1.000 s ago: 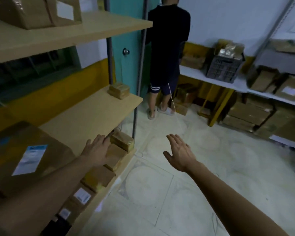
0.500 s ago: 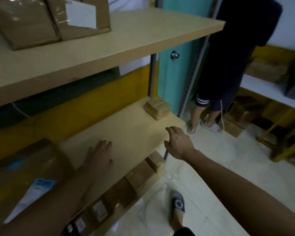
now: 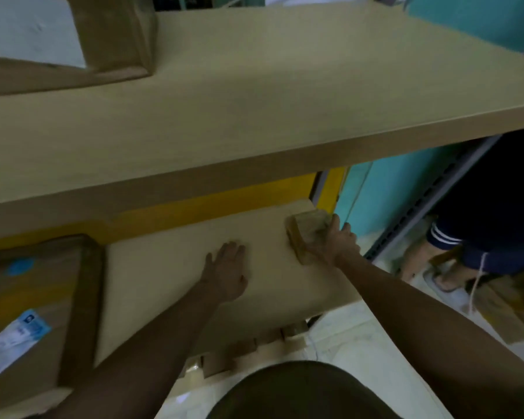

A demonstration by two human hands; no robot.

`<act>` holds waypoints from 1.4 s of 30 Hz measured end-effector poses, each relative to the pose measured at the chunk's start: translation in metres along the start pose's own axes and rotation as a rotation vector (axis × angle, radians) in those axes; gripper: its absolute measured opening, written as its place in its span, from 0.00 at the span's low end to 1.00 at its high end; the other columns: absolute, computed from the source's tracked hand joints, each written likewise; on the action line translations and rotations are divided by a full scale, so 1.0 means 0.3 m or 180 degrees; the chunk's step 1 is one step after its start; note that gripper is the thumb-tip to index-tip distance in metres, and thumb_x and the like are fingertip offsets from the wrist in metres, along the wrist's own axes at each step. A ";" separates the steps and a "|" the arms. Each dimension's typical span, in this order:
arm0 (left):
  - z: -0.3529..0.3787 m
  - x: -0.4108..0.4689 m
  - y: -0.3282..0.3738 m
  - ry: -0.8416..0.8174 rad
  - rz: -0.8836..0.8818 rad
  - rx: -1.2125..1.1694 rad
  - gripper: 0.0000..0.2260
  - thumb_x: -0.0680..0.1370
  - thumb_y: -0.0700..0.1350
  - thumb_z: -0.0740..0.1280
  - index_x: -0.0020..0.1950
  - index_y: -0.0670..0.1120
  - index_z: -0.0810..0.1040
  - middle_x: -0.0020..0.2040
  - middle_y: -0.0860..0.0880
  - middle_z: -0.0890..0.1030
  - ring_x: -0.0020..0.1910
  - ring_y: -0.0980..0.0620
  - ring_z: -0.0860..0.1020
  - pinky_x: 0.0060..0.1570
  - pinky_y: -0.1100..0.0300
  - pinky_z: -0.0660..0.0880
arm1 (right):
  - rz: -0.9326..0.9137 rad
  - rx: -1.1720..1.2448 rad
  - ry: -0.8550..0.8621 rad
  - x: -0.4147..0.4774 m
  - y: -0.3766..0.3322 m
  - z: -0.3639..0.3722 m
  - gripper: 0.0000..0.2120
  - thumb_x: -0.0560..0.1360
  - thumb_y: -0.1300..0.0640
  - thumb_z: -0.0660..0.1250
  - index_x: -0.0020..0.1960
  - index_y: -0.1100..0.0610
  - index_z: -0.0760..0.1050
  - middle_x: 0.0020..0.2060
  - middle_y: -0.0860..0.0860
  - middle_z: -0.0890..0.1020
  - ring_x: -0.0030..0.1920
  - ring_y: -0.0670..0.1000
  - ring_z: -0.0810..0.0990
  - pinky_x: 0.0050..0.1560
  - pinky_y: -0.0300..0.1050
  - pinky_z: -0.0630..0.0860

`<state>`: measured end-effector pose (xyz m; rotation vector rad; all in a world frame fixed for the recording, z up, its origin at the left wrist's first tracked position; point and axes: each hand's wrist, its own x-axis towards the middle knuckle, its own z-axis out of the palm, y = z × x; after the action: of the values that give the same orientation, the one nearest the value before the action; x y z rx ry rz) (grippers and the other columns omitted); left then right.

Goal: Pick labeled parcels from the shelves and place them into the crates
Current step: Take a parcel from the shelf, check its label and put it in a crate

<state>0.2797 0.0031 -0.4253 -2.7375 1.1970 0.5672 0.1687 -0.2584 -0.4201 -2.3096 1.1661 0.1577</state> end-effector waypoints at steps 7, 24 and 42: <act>0.045 -0.009 0.083 -0.0145 -0.0166 -0.0617 0.36 0.82 0.53 0.62 0.83 0.47 0.45 0.83 0.46 0.48 0.82 0.46 0.51 0.77 0.43 0.57 | -0.0259 0.0503 0.0167 -0.032 0.122 0.098 0.41 0.72 0.43 0.73 0.76 0.53 0.55 0.67 0.64 0.70 0.56 0.67 0.79 0.50 0.56 0.75; 0.101 -0.105 0.151 0.0096 -0.0408 -0.2209 0.30 0.84 0.54 0.61 0.82 0.45 0.55 0.81 0.45 0.60 0.79 0.47 0.62 0.77 0.57 0.57 | -0.0377 0.1657 -0.0377 -0.049 0.112 0.062 0.39 0.73 0.57 0.77 0.78 0.58 0.61 0.68 0.58 0.76 0.64 0.61 0.77 0.54 0.50 0.74; 0.157 -0.114 0.367 0.1454 -0.1179 -0.5460 0.15 0.87 0.44 0.56 0.71 0.49 0.75 0.60 0.48 0.82 0.56 0.51 0.81 0.44 0.59 0.81 | 0.0194 0.3865 -0.1334 -0.254 0.099 0.041 0.13 0.80 0.52 0.69 0.62 0.54 0.76 0.59 0.53 0.82 0.55 0.57 0.83 0.44 0.52 0.82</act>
<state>0.1647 -0.0376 -0.4500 -4.4304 -0.1993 1.4168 0.1004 -0.2120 -0.4172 -1.0976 0.7568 -0.0495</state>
